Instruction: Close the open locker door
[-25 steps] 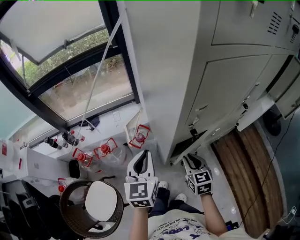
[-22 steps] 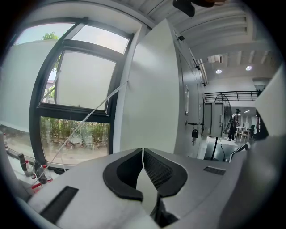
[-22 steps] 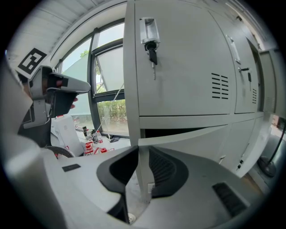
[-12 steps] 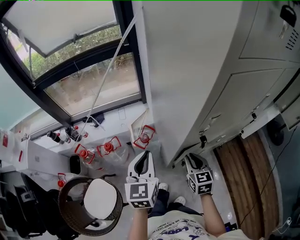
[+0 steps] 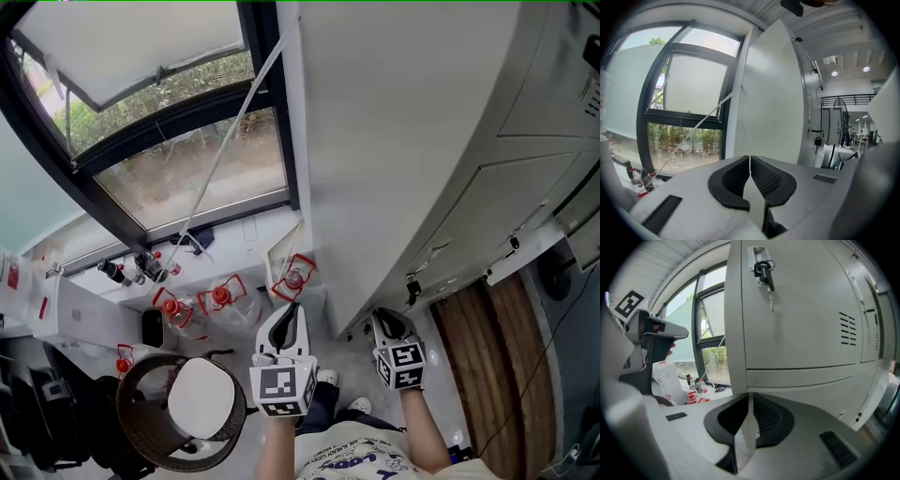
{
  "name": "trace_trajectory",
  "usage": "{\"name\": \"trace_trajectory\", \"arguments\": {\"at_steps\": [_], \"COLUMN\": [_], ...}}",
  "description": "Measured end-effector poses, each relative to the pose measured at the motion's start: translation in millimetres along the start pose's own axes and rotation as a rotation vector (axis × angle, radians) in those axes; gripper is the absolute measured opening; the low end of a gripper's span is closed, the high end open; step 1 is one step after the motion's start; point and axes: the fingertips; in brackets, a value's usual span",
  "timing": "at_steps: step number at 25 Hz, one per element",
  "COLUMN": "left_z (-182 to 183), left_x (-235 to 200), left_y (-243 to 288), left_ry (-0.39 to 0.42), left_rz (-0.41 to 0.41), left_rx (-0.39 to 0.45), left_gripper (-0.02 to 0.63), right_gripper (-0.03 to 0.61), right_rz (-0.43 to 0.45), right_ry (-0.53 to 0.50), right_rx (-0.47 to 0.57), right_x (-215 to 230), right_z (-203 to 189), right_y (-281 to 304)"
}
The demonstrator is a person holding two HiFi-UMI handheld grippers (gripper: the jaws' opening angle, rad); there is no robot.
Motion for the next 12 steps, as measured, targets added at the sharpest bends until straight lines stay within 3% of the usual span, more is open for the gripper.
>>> {"name": "trace_trajectory", "arguments": {"at_steps": [12], "left_z": [0.2], "left_x": [-7.0], "left_y": [8.9], "left_ry": [0.001], "left_rz": [0.008], "left_rx": [-0.002], "left_gripper": [0.014], "right_gripper": [0.021], "right_rz": [-0.001], "right_ry": [-0.004], "right_rx": [0.011], "right_x": [1.1], "right_z": [4.4], "right_y": [8.9]}}
Point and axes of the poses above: the fingertips, and each gripper's own axes: y forward along the fingers, x to its right, z out of its top, and after that the axes turned 14 degrees about x, right-handed
